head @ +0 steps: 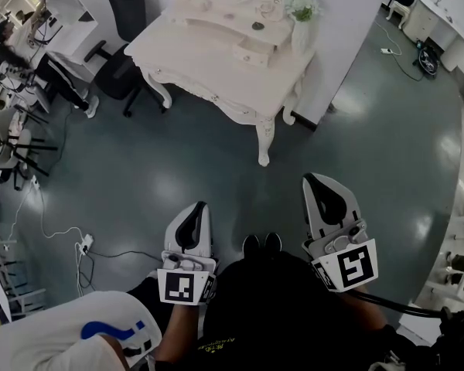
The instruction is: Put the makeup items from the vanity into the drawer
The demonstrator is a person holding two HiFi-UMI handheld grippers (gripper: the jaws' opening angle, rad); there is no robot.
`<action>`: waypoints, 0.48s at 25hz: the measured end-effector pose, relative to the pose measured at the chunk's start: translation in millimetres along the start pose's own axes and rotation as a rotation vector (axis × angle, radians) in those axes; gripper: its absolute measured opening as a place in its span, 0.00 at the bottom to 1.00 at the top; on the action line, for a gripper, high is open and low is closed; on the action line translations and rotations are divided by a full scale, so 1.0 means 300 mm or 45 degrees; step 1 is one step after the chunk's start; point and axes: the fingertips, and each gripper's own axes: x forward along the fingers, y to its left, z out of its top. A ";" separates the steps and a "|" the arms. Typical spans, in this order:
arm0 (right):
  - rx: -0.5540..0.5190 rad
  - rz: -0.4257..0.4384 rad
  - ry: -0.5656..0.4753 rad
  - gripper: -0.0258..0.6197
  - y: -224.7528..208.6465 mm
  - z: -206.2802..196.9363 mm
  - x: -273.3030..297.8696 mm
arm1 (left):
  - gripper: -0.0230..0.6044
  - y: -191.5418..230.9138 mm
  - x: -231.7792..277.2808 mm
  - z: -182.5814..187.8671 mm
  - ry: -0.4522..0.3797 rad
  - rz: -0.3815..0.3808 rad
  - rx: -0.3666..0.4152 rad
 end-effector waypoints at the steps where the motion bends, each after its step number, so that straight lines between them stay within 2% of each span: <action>1: 0.003 0.001 0.002 0.04 -0.005 -0.003 0.001 | 0.07 -0.001 0.001 -0.003 0.006 0.004 0.000; 6: 0.010 0.017 0.000 0.04 -0.033 -0.009 0.011 | 0.07 -0.017 0.025 0.021 -0.048 0.008 0.004; 9: 0.013 0.025 -0.002 0.04 -0.061 -0.020 0.014 | 0.07 -0.027 0.037 -0.011 0.016 0.038 0.005; 12: 0.024 0.044 -0.015 0.04 -0.097 -0.023 0.020 | 0.07 -0.052 0.071 -0.004 -0.006 0.036 -0.002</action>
